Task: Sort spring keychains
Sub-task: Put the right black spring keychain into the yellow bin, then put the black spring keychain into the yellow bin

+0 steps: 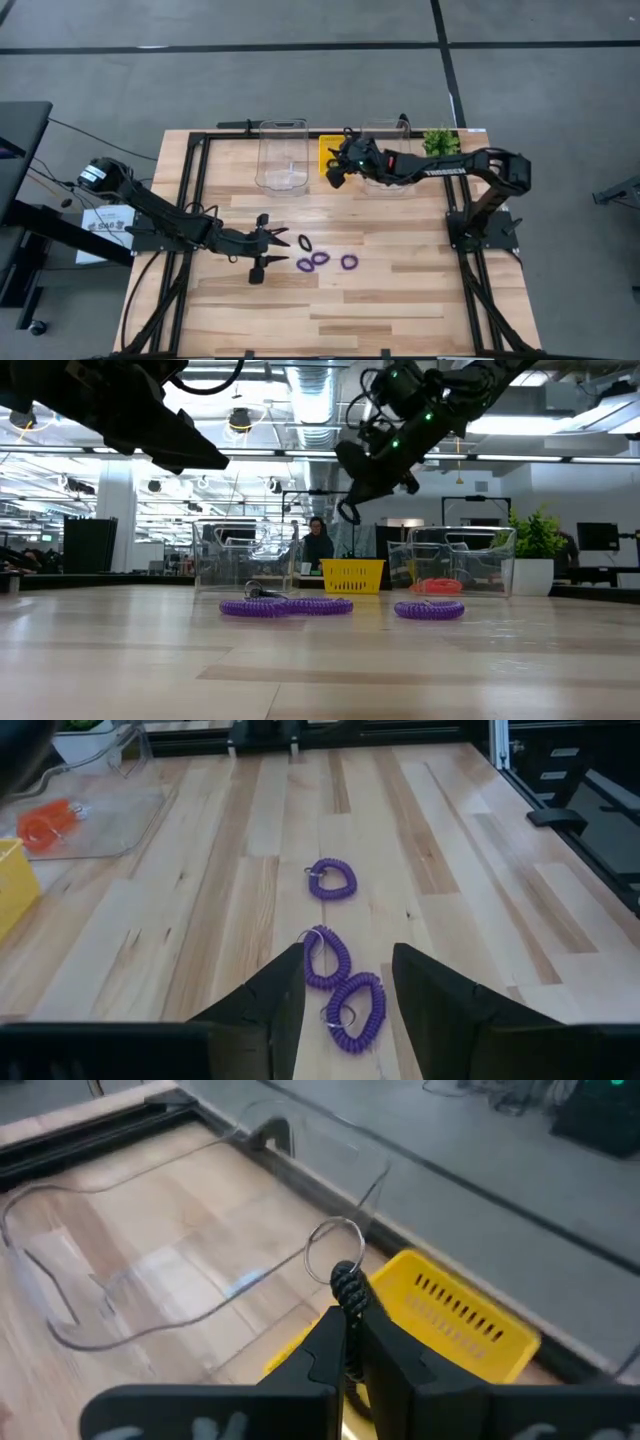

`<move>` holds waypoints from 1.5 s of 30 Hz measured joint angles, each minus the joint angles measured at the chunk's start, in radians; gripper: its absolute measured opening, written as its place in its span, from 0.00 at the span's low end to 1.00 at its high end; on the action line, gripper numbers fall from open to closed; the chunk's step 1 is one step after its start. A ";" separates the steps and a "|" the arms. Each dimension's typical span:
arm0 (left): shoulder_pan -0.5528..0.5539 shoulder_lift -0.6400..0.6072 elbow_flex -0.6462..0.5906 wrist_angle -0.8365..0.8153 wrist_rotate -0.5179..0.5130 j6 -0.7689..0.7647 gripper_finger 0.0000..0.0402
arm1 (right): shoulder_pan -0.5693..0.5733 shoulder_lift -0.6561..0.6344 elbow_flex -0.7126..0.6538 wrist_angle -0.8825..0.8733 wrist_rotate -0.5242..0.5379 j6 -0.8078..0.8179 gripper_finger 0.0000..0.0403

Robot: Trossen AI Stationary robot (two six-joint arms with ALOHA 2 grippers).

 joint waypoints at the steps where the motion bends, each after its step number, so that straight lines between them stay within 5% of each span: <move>1: 0.000 0.000 0.000 0.002 0.000 0.000 0.37 | 0.003 0.009 0.000 -0.008 -0.005 0.007 0.04; 13: -0.002 0.000 0.000 0.015 0.000 -0.019 0.37 | -0.011 0.099 0.004 0.042 -0.010 0.015 0.07; 28: -0.002 0.000 0.000 0.015 0.000 -0.019 0.37 | -0.043 0.099 0.004 0.014 -0.027 0.031 0.26; 45: -0.002 0.000 0.000 0.015 0.000 -0.023 0.37 | 0.162 0.099 0.004 0.183 0.035 -0.095 0.26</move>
